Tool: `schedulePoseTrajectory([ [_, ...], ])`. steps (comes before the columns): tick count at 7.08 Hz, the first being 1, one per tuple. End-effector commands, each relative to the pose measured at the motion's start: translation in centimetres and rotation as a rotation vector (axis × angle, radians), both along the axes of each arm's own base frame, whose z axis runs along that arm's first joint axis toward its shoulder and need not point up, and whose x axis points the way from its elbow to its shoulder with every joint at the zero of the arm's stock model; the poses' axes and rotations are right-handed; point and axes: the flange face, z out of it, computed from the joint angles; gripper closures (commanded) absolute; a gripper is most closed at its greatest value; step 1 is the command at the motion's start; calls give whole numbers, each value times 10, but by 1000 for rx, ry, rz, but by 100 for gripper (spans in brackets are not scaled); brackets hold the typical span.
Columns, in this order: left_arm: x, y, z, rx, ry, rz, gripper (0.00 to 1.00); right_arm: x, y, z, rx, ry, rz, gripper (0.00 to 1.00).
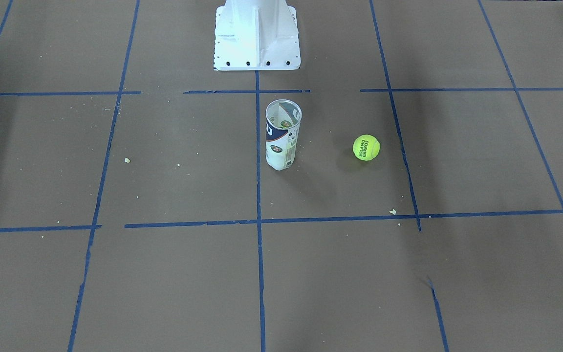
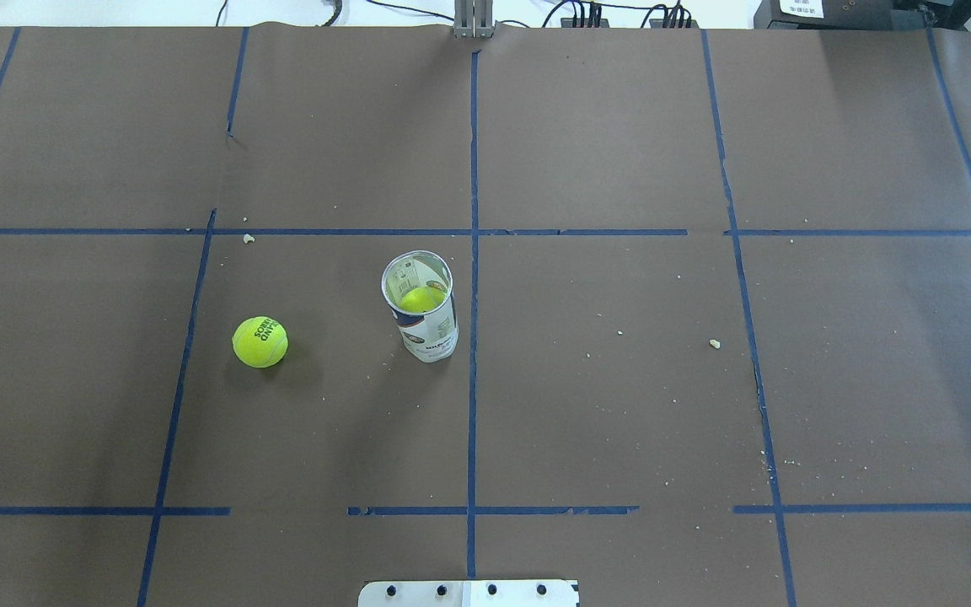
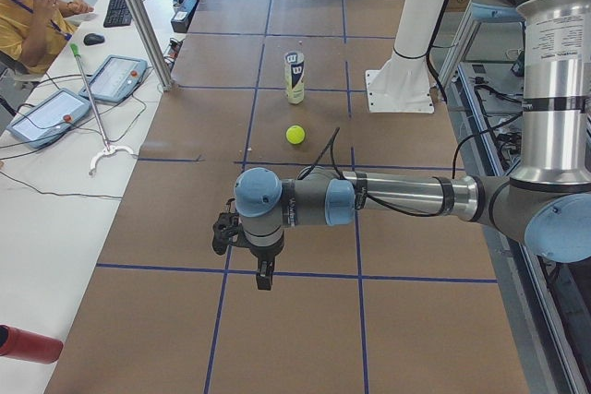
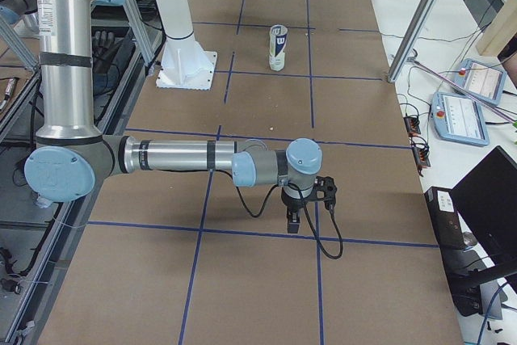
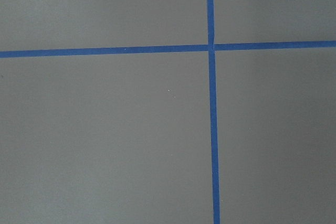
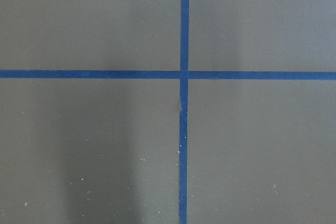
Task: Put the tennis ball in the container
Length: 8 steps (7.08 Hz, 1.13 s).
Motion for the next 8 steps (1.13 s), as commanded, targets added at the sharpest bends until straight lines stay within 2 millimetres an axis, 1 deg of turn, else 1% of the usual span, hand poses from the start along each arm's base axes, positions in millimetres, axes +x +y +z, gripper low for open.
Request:
schedulePoseTrajectory([
  [1,1,-2,-3,11,-2,2,0,0,0,0,0,0,0,0],
  [2,0,-2,-2,10,-8,3,0,0,0,0,0,0,0,0],
  [4,0,1,-16,35,0,2,0,-1,0,0,0,0,-1,0],
  [5,1,-1,-19,43,-2,3,0,0,0,0,0,0,0,0],
  [6,3,1,-19,54,45,6,0,0,0,0,0,0,0,0],
  [7,10,0,-25,103,137,3,0,0,0,0,0,0,0,0],
  [8,11,12,-11,81,144,1,0,-1,0,0,0,0,-1,0],
])
